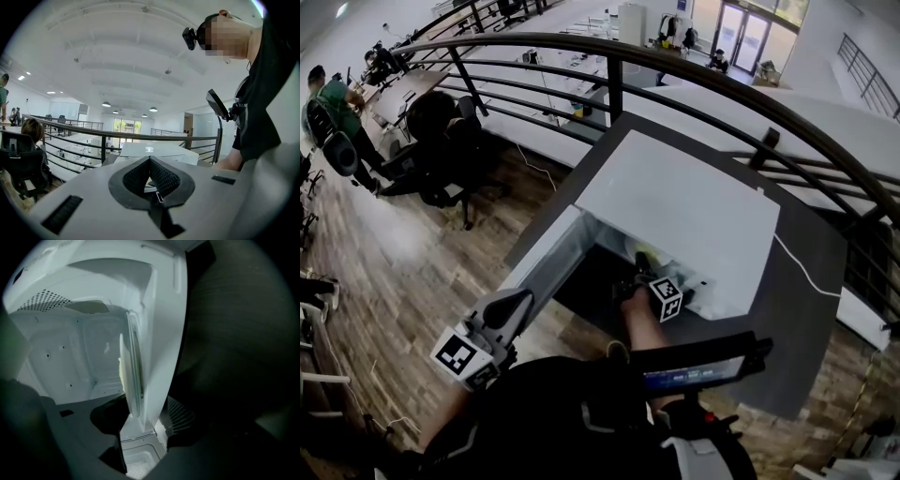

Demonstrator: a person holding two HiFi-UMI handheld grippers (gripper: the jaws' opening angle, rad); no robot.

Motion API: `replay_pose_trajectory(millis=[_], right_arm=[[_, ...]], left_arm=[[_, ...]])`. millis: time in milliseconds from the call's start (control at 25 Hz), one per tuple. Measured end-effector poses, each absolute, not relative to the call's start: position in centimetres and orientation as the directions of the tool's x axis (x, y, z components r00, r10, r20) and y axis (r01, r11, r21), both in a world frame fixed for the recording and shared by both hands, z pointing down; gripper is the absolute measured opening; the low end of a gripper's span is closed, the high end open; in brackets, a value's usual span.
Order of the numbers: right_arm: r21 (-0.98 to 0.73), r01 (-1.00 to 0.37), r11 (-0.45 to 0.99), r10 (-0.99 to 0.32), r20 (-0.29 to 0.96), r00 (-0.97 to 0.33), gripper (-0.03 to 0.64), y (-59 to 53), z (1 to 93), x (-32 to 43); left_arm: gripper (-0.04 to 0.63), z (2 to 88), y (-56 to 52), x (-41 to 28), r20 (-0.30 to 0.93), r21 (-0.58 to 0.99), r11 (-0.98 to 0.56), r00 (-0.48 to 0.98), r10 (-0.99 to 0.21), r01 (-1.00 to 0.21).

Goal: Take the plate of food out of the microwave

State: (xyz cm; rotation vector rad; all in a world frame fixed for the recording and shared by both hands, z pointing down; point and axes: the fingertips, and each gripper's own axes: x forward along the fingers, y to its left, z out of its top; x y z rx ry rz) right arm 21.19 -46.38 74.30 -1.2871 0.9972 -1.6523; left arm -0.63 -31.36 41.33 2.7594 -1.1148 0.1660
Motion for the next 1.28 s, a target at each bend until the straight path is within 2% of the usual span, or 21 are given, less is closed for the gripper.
replay_pose_trajectory(millis=[400, 600, 720, 960, 1280], right_arm=[[-0.928, 0.166, -0.333, -0.939, 0.311, -0.146, 0.180, -44.4, 72.9, 21.6], [-0.954, 0.151, -0.258, -0.959, 0.234, -0.157, 0.087, -44.5, 72.0, 22.1], [-0.956, 0.145, -0.256, -0.960, 0.234, -0.155, 0.026, -44.3, 71.6, 22.3], [-0.969, 0.100, -0.226, -0.958, 0.202, -0.205, 0.026, -43.3, 70.8, 22.1], [-0.977, 0.123, -0.175, -0.957, 0.139, -0.255, 0.026, -41.9, 68.8, 21.0]], left_arm=[[0.005, 40.9, -30.6, -0.2, 0.156, 0.109, -0.726, 0.733, -0.663, -0.679], [0.005, 41.0, -30.8, 0.3, 0.155, 0.119, -0.736, 0.744, -0.650, -0.667], [0.005, 41.0, -30.9, 0.6, 0.147, 0.119, -0.747, 0.756, -0.638, -0.654], [0.005, 40.9, -30.5, 0.8, 0.142, 0.128, -0.759, 0.769, -0.623, -0.639], [0.005, 41.1, -30.1, 1.2, 0.137, 0.142, -0.782, 0.794, -0.592, -0.607]])
